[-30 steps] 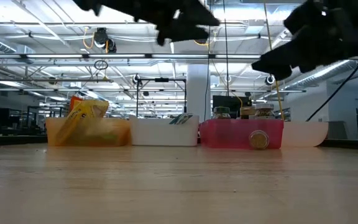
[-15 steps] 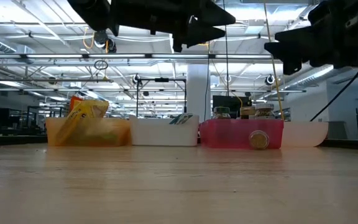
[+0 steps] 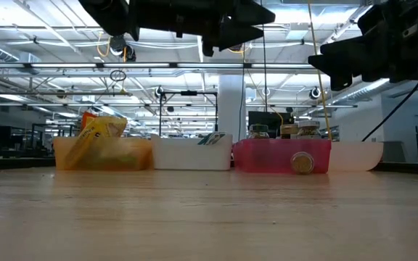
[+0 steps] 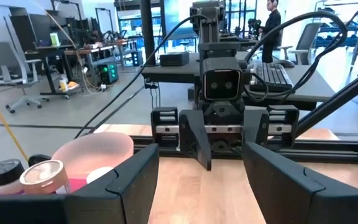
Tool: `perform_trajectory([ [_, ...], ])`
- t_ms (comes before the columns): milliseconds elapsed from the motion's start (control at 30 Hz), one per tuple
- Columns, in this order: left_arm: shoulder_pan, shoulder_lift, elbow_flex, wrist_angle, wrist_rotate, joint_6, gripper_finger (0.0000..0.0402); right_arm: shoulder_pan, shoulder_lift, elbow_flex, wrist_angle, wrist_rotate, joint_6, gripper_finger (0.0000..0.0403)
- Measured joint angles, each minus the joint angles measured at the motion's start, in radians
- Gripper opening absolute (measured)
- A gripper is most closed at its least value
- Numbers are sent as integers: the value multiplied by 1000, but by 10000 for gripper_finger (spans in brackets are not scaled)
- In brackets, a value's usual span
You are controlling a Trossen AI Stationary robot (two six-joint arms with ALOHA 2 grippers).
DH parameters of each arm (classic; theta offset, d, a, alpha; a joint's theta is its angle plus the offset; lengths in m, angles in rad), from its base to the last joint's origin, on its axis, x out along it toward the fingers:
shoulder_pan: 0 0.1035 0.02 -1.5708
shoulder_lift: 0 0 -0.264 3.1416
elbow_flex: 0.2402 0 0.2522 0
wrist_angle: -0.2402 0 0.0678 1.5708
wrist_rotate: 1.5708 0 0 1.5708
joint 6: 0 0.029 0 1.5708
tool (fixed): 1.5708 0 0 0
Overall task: Pick & Place Food Item
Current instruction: Put the brown seasoning bottle into the red bin
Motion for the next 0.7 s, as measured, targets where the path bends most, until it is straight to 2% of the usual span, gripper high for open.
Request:
perform_trajectory([
  [267,0,0,0,16,0,8,241,0,0,-1,0,-3,6,164],
  [467,0,0,0,14,0,27,241,0,0,-1,-8,-5,108,161],
  [600,0,0,0,13,0,27,241,0,0,-1,-40,-41,94,160],
  [700,0,0,0,12,-1,29,241,0,0,24,-136,-53,16,160],
])
